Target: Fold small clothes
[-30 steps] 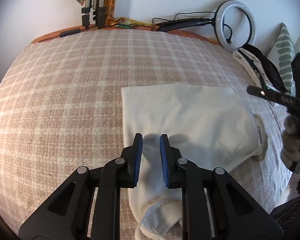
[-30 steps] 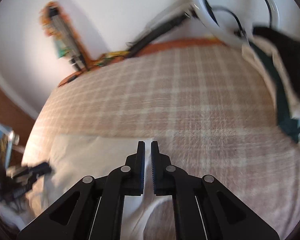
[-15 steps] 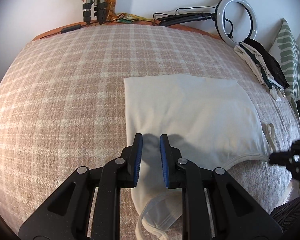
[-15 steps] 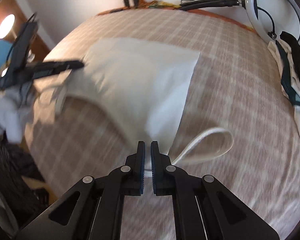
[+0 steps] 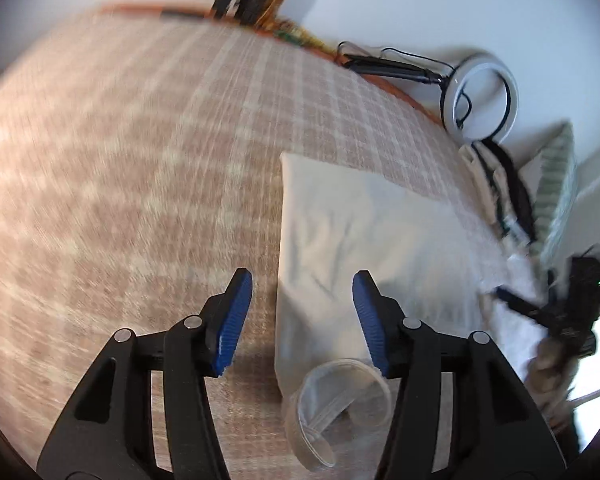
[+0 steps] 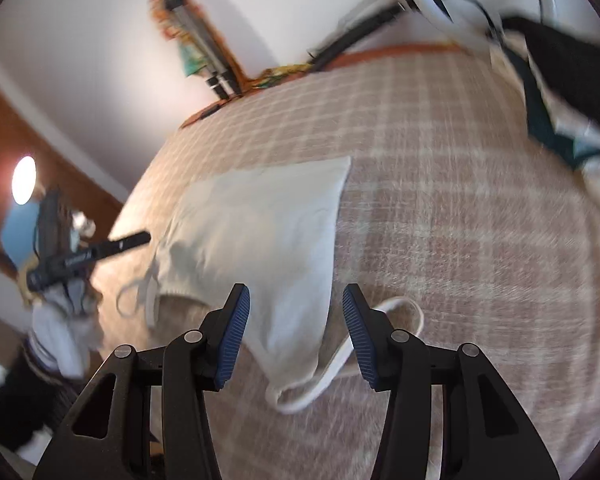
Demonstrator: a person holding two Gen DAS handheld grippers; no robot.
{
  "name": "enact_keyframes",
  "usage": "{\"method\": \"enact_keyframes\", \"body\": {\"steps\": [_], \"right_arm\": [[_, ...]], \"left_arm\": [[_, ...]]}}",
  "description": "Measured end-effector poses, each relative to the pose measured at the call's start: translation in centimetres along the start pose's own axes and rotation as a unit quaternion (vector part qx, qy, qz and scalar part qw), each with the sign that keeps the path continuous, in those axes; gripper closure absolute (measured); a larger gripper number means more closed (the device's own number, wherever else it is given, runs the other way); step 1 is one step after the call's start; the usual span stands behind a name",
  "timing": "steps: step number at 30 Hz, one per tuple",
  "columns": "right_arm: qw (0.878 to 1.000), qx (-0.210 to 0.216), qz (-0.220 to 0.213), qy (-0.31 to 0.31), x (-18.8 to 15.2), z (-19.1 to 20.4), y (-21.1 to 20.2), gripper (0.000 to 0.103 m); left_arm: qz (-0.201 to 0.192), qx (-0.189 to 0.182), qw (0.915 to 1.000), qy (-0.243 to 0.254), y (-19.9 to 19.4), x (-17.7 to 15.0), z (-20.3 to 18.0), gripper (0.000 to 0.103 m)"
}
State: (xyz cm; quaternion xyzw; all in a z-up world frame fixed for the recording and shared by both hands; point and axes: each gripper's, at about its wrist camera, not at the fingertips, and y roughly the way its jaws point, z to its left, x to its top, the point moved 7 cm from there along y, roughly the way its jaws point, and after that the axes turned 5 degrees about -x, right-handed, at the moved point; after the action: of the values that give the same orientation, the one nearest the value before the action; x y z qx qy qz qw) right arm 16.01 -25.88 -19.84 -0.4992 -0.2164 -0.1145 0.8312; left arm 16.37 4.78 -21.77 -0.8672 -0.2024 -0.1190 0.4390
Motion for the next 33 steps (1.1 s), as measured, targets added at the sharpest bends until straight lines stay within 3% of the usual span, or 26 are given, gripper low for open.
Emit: {"method": "enact_keyframes", "body": {"steps": [4, 9, 15, 18, 20, 22, 23, 26, 33], "right_arm": [[0.998, 0.026, 0.015, 0.054, 0.2, -1.2, 1.9, 0.055], [0.992, 0.068, 0.030, 0.101, 0.6, -2.0, 3.6, 0.058], [0.985, 0.106, 0.032, 0.132, 1.7, -1.5, 5.0, 0.061], [0.983, 0.115, 0.031, 0.137, 2.4, -1.3, 5.8, 0.069], [0.984, 0.110, 0.036, 0.134, 2.6, -1.1, 6.4, 0.077], [0.986, 0.104, 0.037, 0.128, 2.7, -1.0, 6.5, 0.082], [0.986, 0.103, 0.038, 0.125, 2.6, -1.0, 6.3, 0.091], [0.991, 0.079, 0.031, 0.107, 2.8, -0.5, 6.0, 0.097], [0.999, 0.013, 0.000, 0.038, 3.5, 1.9, 4.1, 0.099]], "left_arm": [[0.016, -0.046, 0.9967, -0.065, 0.8, 0.3, 1.6, 0.049], [0.025, -0.074, 0.9947, -0.068, 1.3, 0.8, 1.1, 0.049], [0.025, -0.068, 0.9965, -0.041, 2.3, 1.3, -0.4, 0.050], [0.025, -0.052, 0.9979, -0.029, 2.9, 1.5, -0.8, 0.062], [0.024, -0.035, 0.9989, -0.019, 3.2, 1.6, -0.9, 0.080], [0.021, -0.026, 0.9993, -0.017, 3.4, 1.7, -0.9, 0.091], [0.018, -0.020, 0.9995, -0.015, 3.4, 1.7, -0.9, 0.092], [0.007, -0.001, 1.0000, -0.003, 3.1, 1.8, -1.3, 0.095], [-0.029, 0.047, 0.9955, 0.077, 1.3, 1.4, -4.4, 0.096]]}}
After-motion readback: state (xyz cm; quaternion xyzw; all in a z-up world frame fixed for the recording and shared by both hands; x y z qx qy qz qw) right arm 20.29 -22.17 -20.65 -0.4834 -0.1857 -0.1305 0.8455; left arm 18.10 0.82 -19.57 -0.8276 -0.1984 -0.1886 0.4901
